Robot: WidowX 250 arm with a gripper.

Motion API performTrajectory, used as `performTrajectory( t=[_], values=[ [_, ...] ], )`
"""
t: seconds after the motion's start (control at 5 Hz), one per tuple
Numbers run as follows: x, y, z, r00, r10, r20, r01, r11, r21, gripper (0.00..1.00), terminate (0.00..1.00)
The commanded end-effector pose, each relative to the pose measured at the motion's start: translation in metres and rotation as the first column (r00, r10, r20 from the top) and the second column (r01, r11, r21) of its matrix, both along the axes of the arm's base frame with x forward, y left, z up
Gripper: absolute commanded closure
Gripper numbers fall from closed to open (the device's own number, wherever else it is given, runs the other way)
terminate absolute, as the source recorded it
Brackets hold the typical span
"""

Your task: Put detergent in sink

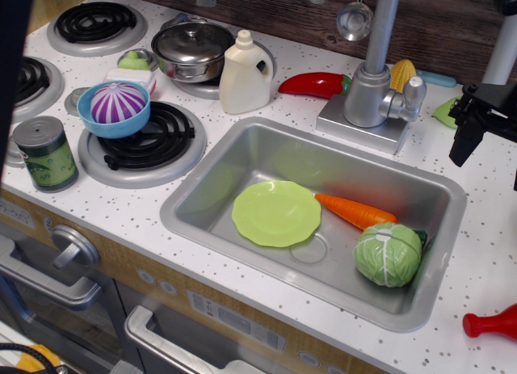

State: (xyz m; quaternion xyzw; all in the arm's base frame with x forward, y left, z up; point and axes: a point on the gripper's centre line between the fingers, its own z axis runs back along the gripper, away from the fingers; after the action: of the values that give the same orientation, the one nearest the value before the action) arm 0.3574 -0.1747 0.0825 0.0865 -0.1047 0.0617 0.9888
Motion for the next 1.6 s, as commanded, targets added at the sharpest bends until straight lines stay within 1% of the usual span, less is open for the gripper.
performTrajectory(
  t=[0.0,0.2,0.4,0.6,0.8,1.0,1.2,1.4],
  values=[
    [0.000,0.000,0.000,1.000,0.000,0.000,0.000,1.000,0.000,0.00,0.00],
    [-0.005,0.038,0.012,0.998,-0.053,-0.021,0.054,0.997,0.059,0.00,0.00],
    [-0.006,0.076,0.023,0.995,-0.095,-0.037,0.099,0.990,0.105,0.00,0.00],
    [-0.002,0.121,0.031,0.984,-0.178,-0.024,0.178,0.959,0.222,0.00,0.00],
    [0.010,0.169,0.045,0.961,-0.271,-0.043,0.272,0.919,0.286,0.00,0.00],
    [0.022,0.201,0.054,0.932,-0.359,-0.055,0.356,0.873,0.335,0.00,0.00],
    [0.035,0.228,0.060,0.902,-0.427,-0.057,0.418,0.833,0.362,0.00,0.00],
    [0.050,0.245,0.067,0.874,-0.483,-0.055,0.467,0.802,0.372,0.00,0.00]
  ],
)
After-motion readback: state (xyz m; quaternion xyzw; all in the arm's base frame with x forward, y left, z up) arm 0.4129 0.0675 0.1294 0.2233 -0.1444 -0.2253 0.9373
